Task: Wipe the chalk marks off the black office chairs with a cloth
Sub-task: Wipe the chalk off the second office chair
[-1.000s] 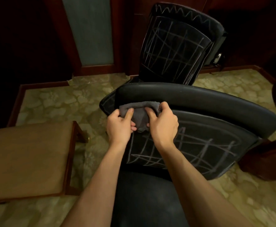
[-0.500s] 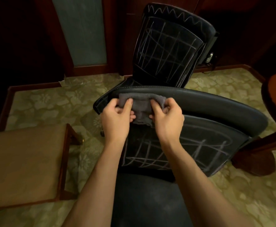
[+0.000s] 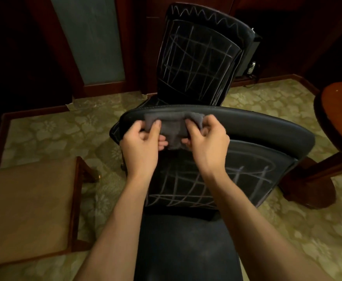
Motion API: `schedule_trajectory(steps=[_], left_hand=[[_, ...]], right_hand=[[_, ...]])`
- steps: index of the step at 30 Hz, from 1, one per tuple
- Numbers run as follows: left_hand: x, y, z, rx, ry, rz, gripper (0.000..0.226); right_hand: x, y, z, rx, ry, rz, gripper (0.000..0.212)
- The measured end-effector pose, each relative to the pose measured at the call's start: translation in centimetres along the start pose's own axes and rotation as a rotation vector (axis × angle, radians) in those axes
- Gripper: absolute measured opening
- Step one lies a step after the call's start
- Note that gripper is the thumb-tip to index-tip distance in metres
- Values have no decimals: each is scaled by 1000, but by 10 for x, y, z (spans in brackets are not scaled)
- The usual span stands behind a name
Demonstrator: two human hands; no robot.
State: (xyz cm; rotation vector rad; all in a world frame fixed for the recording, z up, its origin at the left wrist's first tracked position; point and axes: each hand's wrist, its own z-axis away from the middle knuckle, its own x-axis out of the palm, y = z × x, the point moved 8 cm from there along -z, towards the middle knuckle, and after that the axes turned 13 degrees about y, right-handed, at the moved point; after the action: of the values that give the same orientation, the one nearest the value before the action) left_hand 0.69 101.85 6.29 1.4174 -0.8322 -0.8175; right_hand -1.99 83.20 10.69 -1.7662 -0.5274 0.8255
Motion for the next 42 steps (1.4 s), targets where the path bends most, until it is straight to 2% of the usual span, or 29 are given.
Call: schedule_trajectory(steps=[2, 5, 8, 10, 12, 15, 17, 20, 21, 24, 26, 30, 34, 38, 42], left_hand=[[1, 1, -2, 34, 9, -19, 14], [-9, -39, 14, 1, -1, -133, 6], [-28, -96, 36, -109, -40, -214, 7], [-40, -123, 46, -231, -49, -243, 22], [-41, -117, 48, -251, -61, -195, 23], [-31, -68, 35, -146, -34, -46, 11], [-21, -42, 27, -81, -42, 26, 11], [-10, -56, 30, -52, -57, -26, 3], [-11, -72, 36, -57, -54, -74, 8], [-22, -120, 60, -161, -26, -203, 6], [-27, -128, 70, -197, 21, -226, 5], [-12, -72, 59, -106, 99, -56, 16], [8, -38, 51, -61, 183, -18, 11], [3, -75, 67, -189, 254, -93, 14], [-8, -116, 87, -380, 300, -132, 26]], right_hand=[[5, 9, 0, 33, 1, 1, 21], [9, 44, 24, 35, -2, 103, 15], [11, 88, 56, 104, -76, 187, 14], [9, 105, 73, 170, -104, 223, 13], [5, 96, 75, 163, -76, 201, 12], [-1, 50, 59, 54, 12, -5, 10], [0, 33, 48, 15, 56, -70, 11], [6, 68, 46, 181, 117, -40, 15], [7, 85, 52, 235, 112, -6, 15], [4, 130, 77, 406, 49, 47, 13], [-3, 138, 85, 443, 7, 41, 12], [-2, 106, 55, 382, -3, -150, 4], [-2, 83, 35, 445, 67, -306, 4], [-5, 104, 50, 431, 145, -184, 15], [-6, 146, 79, 661, 245, -207, 29]])
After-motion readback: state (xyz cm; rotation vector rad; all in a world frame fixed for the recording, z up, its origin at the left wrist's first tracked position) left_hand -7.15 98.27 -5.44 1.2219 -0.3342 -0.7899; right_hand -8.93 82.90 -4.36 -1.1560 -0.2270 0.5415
